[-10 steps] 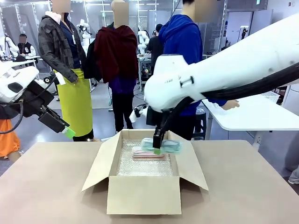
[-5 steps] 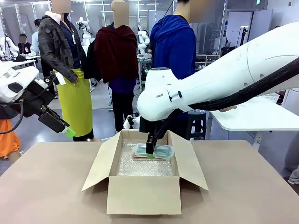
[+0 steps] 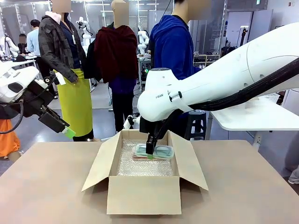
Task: Pack the glasses set securely to prepare it for shipping.
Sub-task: Put the Glasses case from the right side of the table into the Package Box.
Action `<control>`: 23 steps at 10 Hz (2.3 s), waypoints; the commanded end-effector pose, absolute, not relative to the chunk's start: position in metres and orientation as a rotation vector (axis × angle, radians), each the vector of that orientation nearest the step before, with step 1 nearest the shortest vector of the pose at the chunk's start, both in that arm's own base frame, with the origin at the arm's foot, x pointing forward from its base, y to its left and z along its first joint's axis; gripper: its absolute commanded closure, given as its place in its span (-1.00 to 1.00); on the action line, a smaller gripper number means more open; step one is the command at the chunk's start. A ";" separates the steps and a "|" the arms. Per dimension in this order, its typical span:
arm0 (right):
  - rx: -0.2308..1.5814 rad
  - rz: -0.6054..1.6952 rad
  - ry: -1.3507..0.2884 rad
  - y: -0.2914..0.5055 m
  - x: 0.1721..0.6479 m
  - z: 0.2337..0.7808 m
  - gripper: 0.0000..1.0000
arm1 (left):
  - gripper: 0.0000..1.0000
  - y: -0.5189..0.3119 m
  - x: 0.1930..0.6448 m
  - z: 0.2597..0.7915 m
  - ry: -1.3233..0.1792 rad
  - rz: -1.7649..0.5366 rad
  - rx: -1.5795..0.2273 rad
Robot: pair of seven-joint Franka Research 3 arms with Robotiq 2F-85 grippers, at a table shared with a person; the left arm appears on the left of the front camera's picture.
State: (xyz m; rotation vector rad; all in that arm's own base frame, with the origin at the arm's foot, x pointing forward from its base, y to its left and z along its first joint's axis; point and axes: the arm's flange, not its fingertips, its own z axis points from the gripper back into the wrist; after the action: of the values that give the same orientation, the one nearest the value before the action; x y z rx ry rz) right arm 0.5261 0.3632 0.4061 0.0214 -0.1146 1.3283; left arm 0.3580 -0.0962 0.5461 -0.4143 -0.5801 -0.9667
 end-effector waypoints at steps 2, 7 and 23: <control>-0.011 1.374 -0.103 0.373 0.519 0.391 -0.28 | -1.00 -0.093 0.359 0.547 -0.592 -0.985 -0.434; -0.010 1.439 -0.122 0.379 0.528 0.353 -0.28 | -1.00 -0.093 0.359 0.547 -0.592 -0.985 -0.434; 0.007 1.452 -0.112 0.384 0.541 0.346 -1.00 | -1.00 -0.093 0.359 0.547 -0.592 -0.985 -0.434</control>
State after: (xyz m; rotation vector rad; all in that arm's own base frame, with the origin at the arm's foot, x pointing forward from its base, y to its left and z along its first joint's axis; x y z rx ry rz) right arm 0.5416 0.3832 0.3459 0.0074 -0.1059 1.4508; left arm 0.3580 -0.0962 0.5461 -0.4142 -0.5800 -0.9667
